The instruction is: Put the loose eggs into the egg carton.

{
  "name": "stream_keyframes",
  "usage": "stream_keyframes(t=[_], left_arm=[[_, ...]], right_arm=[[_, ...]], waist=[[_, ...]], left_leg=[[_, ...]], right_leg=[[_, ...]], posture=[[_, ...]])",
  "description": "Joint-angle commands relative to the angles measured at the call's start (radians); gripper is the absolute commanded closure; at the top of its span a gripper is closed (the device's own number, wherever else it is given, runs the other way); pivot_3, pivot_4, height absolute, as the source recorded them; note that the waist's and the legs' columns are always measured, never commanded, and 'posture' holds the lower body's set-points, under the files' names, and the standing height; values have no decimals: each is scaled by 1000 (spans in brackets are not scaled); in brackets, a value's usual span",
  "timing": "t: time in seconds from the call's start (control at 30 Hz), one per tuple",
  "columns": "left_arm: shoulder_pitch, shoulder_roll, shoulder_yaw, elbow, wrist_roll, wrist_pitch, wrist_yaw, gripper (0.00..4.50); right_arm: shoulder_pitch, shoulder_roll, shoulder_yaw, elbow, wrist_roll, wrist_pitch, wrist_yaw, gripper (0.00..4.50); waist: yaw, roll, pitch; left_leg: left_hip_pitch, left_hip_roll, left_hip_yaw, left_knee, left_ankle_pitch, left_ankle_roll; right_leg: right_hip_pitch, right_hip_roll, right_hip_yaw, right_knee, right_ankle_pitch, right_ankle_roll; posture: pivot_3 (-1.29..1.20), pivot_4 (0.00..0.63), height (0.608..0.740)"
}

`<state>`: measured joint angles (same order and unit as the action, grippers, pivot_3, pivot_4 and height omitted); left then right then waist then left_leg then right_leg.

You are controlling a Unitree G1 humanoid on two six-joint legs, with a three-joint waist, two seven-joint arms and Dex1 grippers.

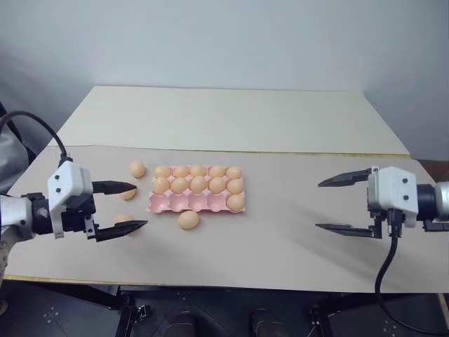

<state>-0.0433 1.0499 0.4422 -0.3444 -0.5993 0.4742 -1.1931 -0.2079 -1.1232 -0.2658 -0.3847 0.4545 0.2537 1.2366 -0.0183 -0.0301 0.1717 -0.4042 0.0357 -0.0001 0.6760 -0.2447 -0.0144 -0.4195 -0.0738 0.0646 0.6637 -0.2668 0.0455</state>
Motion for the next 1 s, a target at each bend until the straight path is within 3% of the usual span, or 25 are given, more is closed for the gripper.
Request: stream_keyframes(t=[0.03, 0.2, 0.8, 0.87, 1.0], left_arm=[[3, 8, 21, -18, -31, 23, -3, 35], [-2, -11, -4, -12, -1, 23, 43, 35], [66, 17, 2, 69, 91, -80, -39, 35], [62, 21, -2, 78, 99, -88, -43, 35], [39, 25, -28, 97, 101, -97, -54, 35]], right_arm=[[-7, -2, -33, -24, 19, 3, -8, 0], [-9, 1, -30, -29, 19, 7, -17, 0], [-1, 48, 3, -107, 37, 100, -116, 0], [-33, 72, 43, -135, 64, 176, -167, 0], [-135, 243, 205, -215, 60, 304, -351, 0]], waist=[[0, 0, 0], [1, 0, 0], [0, 0, 0], [-3, 0, 0], [-8, -1, 0]], left_leg=[[0, 0, 0, 0, 0, 0], [0, 0, 0, 0, 0, 0], [0, 0, 0, 0, 0, 0], [0, 0, 0, 0, 0, 0], [0, 0, 0, 0, 0, 0]], right_leg=[[0, 0, 0, 0, 0, 0], [0, 0, 0, 0, 0, 0], [0, 0, 0, 0, 0, 0], [0, 0, 0, 0, 0, 0], [0, 1, 0, 1, 0, 0]], posture=[[0, 150, 740], [0, 150, 740], [0, 150, 740], [0, 150, 740], [0, 150, 740]])
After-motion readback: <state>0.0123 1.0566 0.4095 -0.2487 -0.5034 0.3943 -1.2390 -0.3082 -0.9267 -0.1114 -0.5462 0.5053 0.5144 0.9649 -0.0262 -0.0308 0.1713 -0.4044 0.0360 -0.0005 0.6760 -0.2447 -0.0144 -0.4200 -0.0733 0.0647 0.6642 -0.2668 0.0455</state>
